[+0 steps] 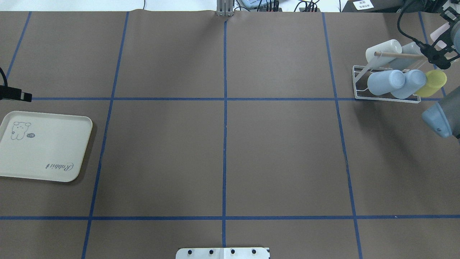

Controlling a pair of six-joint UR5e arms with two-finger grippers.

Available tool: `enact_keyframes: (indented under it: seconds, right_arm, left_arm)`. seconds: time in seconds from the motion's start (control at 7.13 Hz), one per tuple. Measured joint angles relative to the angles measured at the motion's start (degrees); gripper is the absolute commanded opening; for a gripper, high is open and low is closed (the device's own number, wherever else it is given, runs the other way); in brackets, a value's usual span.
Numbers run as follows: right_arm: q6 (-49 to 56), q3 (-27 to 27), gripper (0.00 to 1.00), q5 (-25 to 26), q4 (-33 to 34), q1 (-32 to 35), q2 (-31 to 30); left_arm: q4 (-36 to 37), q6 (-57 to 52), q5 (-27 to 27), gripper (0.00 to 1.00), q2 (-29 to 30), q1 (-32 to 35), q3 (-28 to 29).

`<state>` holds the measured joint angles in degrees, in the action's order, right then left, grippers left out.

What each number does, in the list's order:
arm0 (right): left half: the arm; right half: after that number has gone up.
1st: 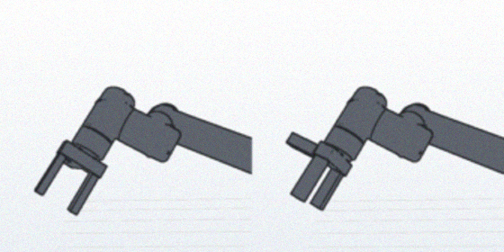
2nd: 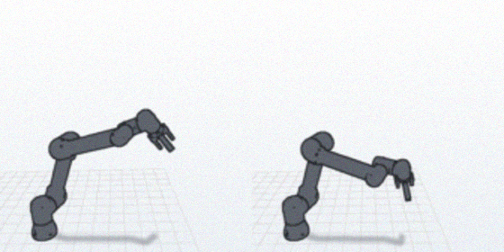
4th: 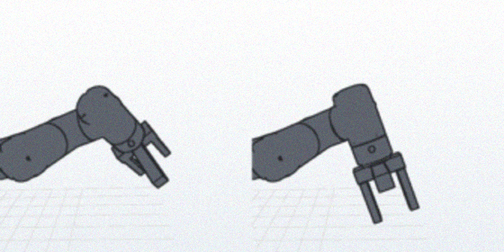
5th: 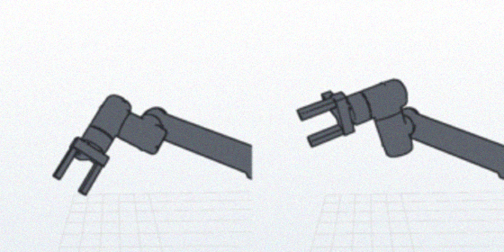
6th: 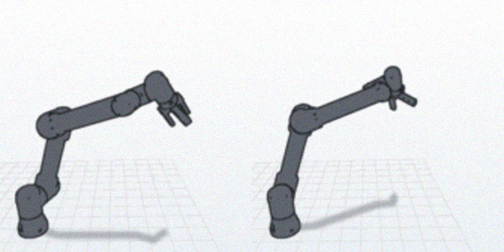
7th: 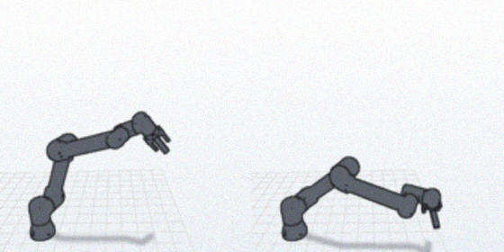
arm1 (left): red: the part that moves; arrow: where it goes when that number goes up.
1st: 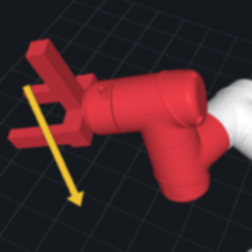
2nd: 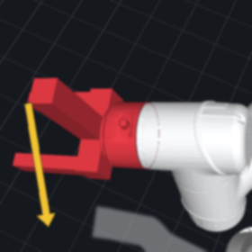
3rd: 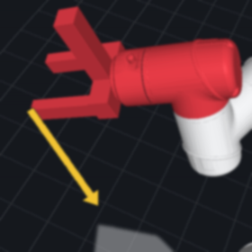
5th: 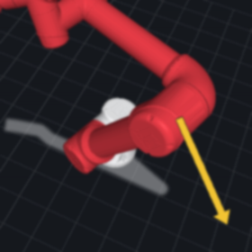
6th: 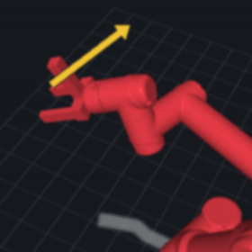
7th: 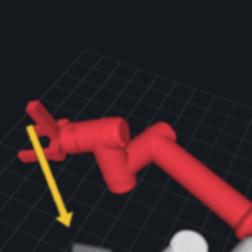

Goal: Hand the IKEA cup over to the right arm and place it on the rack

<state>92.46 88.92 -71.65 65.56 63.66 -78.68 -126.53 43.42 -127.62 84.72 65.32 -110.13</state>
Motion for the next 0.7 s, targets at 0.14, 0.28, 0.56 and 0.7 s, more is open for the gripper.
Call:
enact_keyframes:
  seconds: [0.14,0.28,0.56,0.7]
  right_arm:
    - [0.0,-0.5,0.53,0.6,0.0,0.0,-0.1]
    - [-0.2,-0.9,0.53,1.1,-0.1,-0.1,0.1]
    - [-0.4,-1.1,0.53,1.4,-0.1,-0.5,0.5]
    - [-0.5,-1.1,0.53,1.6,0.0,-0.8,0.6]
  left_arm:
    - [0.0,0.0,0.0,1.0,0.0,0.0,0.0]
    - [0.0,0.0,0.0,1.0,0.0,0.0,0.1]
    - [0.0,0.0,0.0,1.0,0.0,0.0,0.1]
    - [0.0,0.0,0.0,1.0,0.0,0.0,0.2]
